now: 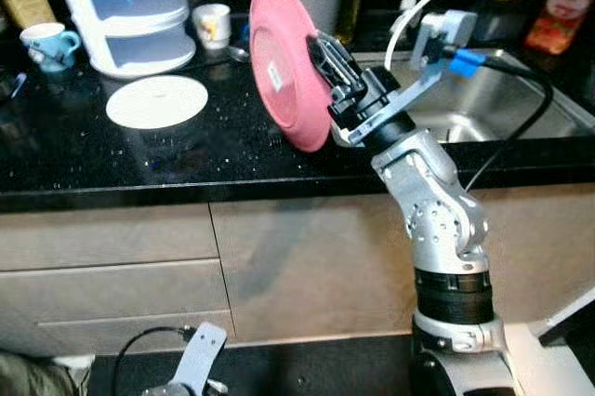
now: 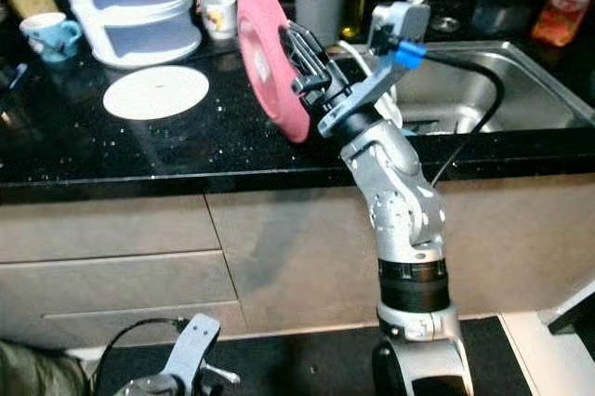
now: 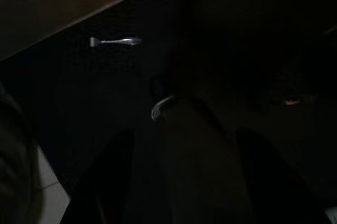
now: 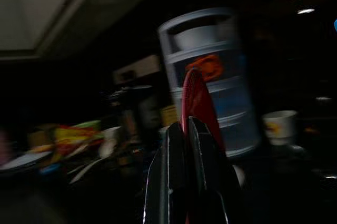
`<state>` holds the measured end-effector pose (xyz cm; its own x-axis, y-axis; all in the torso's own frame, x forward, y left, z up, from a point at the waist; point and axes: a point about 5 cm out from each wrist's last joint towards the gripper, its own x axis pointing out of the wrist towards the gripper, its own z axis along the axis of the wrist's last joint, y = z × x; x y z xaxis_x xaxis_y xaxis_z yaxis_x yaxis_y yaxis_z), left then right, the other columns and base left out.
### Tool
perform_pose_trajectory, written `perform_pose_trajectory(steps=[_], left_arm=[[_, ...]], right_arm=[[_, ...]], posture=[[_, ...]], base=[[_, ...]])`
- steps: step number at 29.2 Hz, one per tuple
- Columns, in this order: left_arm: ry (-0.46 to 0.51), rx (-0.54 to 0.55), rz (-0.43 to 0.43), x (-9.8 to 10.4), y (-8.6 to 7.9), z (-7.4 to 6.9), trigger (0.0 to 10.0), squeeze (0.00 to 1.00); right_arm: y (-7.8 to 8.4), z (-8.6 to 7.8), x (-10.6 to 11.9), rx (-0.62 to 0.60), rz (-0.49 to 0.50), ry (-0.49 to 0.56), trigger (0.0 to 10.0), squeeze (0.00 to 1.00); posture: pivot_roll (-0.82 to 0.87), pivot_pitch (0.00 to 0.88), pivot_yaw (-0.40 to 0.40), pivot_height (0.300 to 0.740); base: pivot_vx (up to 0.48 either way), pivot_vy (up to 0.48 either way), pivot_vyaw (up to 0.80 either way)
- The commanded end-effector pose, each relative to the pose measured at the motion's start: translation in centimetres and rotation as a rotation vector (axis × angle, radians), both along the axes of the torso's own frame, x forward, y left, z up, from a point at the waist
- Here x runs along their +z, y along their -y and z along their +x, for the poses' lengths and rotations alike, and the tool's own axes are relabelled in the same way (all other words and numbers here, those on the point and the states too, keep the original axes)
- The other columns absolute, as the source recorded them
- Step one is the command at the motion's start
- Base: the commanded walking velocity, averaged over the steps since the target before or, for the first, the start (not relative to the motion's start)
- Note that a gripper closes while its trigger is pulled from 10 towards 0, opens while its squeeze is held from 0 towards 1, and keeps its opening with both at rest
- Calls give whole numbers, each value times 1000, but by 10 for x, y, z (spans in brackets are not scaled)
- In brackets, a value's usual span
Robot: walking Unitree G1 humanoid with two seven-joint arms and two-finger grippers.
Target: Kitchen organization
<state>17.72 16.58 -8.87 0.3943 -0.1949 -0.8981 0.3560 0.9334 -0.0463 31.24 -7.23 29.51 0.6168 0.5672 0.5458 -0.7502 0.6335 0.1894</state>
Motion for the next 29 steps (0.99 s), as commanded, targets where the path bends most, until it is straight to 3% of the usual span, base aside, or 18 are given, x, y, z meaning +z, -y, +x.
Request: perform_pose_trajectory(steps=[1, 7, 24, 29], left_arm=[[-15, 1, -3, -2, 1, -3, 10000, 0], [-14, 4, -3, -2, 0, -3, 10000, 0], [-3, 23, -1, -1, 0, -2, 10000, 0], [-2, 17, -6, -1, 1, -2, 10000, 0]], right_arm=[[5, 0, 1, -24, -5, 9, 10000, 0], [5, 0, 0, -26, -12, 7, 10000, 0], [4, 0, -2, -25, -28, 7, 10000, 0], [3, 0, -2, -24, -37, 11, 10000, 0]], posture=[[-29, 0, 31, 740], [-28, 0, 32, 740], [-28, 0, 30, 740], [-28, 0, 29, 740]], base=[[0, -428, 0], [0, -398, 0], [0, 0, 0], [302, 0, 0]])
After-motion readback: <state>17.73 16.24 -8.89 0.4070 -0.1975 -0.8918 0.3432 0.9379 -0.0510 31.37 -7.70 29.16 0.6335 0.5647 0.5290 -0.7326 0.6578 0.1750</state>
